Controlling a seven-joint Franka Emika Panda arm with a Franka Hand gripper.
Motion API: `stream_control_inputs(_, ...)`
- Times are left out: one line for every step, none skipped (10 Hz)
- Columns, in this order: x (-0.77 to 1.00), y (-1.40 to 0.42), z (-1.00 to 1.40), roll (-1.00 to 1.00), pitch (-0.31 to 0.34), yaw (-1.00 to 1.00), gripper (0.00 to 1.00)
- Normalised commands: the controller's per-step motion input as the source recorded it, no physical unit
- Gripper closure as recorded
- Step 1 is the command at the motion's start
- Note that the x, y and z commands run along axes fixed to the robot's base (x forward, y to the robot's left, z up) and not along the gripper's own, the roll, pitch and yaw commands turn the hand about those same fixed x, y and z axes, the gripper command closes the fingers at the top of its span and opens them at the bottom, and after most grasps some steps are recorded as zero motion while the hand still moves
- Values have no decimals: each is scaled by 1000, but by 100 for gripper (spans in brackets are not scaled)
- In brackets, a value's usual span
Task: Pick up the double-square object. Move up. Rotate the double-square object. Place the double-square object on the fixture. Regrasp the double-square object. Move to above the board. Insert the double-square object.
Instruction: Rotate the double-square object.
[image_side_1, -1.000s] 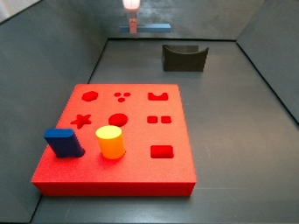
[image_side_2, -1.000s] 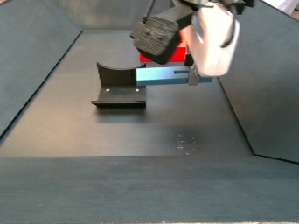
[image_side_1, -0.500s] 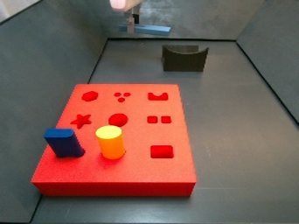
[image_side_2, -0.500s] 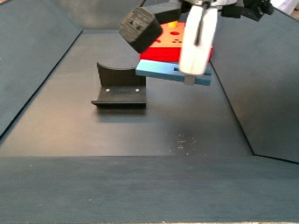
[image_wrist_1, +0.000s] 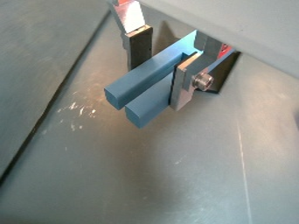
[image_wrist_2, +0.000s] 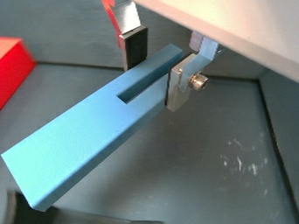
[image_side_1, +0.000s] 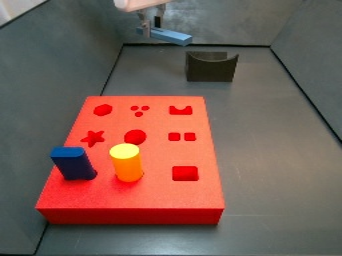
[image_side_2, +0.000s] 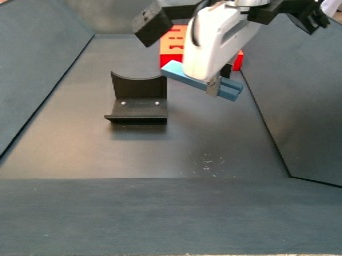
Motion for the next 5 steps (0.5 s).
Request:
stream_control_inputs(36,20,-19,-25,-15,-1000,100)
stream_control_inputs(36,20,-20,-26,-16,-1000,100)
stream_control_inputs(36,20,-20,-30,-18,-1000,100)
stream_control_inputs(35,21,-20,-32,-19,-1000,100)
stream_control_inputs(35,21,-20,-36,-22,-1000,100)
